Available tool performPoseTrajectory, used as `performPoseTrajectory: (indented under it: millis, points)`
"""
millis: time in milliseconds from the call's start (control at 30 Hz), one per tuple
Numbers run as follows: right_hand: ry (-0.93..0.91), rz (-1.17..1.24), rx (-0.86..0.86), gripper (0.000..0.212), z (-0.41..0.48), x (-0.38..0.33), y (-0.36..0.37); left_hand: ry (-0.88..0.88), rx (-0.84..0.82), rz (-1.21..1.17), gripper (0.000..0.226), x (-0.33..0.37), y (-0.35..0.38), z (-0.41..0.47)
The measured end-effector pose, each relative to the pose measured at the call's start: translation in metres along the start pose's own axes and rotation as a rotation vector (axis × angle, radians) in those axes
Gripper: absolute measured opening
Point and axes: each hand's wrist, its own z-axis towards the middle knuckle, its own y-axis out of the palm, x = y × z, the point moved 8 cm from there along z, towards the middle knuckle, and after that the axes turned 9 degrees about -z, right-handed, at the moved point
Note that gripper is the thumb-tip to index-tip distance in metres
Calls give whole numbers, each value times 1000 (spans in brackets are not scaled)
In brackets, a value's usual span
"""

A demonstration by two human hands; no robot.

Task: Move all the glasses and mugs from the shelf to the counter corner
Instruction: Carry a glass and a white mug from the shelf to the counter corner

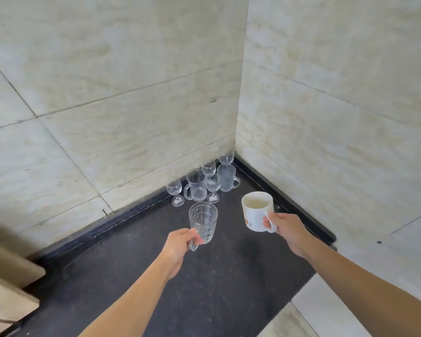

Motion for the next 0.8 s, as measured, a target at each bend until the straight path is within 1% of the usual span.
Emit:
performPoseTrajectory:
  millis: [133, 267, 433, 533, 633, 800]
  points:
    - [36, -17, 1, 20, 51, 1, -14, -64, -52, 9, 23, -2, 28, 54]
    - [71, -38, -40, 18, 102, 6, -14, -134, -58, 31, 25, -12, 53, 100]
    - [76, -21, -121, 21, 158, 11, -8, -180, -11, 9, 20, -20, 76, 145]
    - [70, 14, -151, 21, 181, 13, -7, -199, 32, 2, 21, -24, 83, 164]
    - [65, 45, -177, 21, 197, 18, -9, -218, 63, -2, 25, -27, 87, 176]
    - [65, 57, -215, 19, 213, 22, -12, -211, 81, -24, 23, -32, 91, 189]
